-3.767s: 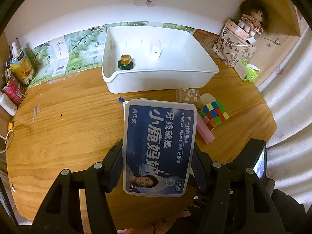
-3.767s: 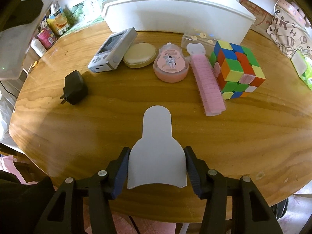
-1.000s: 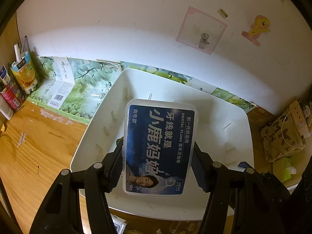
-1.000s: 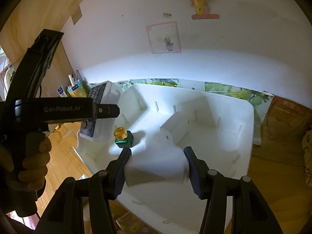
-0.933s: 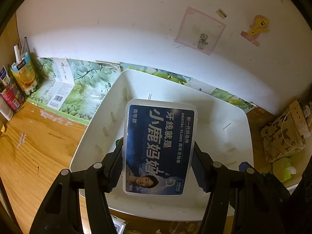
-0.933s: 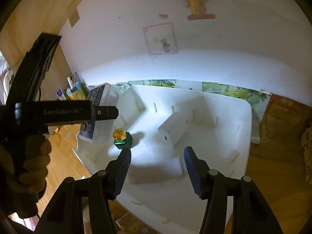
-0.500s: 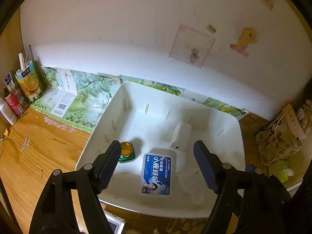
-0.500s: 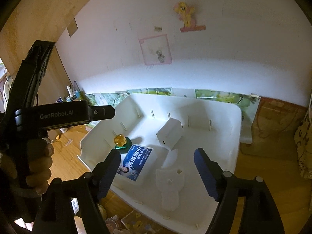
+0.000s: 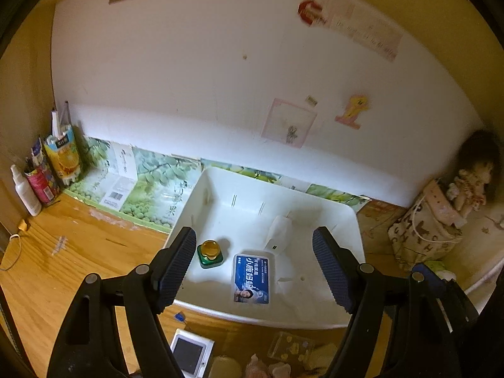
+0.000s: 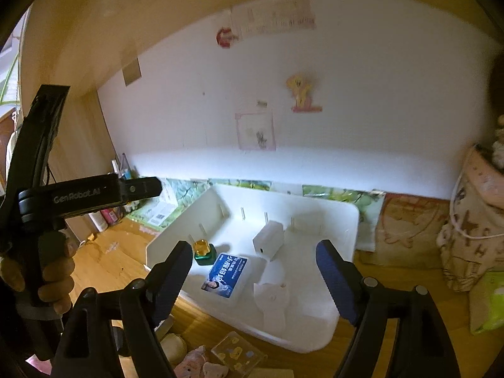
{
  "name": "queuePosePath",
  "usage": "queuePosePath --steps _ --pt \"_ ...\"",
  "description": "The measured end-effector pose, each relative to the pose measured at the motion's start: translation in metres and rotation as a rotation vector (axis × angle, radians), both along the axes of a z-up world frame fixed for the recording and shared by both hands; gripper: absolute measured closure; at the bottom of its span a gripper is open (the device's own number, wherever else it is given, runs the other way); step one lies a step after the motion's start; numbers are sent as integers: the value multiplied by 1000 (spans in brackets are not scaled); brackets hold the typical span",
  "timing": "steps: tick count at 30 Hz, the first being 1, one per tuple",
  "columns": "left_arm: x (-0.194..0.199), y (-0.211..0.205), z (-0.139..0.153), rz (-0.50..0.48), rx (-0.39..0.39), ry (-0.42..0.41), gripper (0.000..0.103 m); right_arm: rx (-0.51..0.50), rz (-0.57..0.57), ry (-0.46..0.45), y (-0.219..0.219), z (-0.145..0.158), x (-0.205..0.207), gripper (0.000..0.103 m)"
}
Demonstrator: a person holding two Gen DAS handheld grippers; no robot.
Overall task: Organize rigid objects
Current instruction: 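Withdraw both grippers from the bin back toward the desk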
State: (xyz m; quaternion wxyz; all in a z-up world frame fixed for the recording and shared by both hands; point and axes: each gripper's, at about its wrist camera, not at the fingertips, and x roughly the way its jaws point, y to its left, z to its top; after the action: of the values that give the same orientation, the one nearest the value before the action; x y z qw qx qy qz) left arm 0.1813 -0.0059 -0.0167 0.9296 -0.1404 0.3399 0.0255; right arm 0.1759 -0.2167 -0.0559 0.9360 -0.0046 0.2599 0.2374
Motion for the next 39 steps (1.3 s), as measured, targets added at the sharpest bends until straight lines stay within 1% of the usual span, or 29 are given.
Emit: queuePosePath --steps 4,9,19,24,27,32,35,39 --pt "-23 3 12 -12 8 -36 24 -3 -44 -36 -2 13 -26 22" --pt "-51 13 20 -28 -18 -50 23 -11 -87 -74 -1 24 -55 22" --pt "-109 34 29 -64 -7 -55 23 -13 -159 -79 12 19 -119 22" --pt "-131 44 25 -88 2 -33 23 -14 -195 -68 18 12 -146 22" --pt "-140 48 20 -103 9 -15 23 -18 -228 -47 20 3 -161 22" --pt "-154 56 8 -117 3 33 23 -18 -277 0 21 -11 -180 22" --pt "-160 57 -1 -133 9 76 23 -23 -302 28 23 -18 -189 22" --pt "-166 54 -13 -171 40 125 23 -18 -325 71 24 -27 -197 22"
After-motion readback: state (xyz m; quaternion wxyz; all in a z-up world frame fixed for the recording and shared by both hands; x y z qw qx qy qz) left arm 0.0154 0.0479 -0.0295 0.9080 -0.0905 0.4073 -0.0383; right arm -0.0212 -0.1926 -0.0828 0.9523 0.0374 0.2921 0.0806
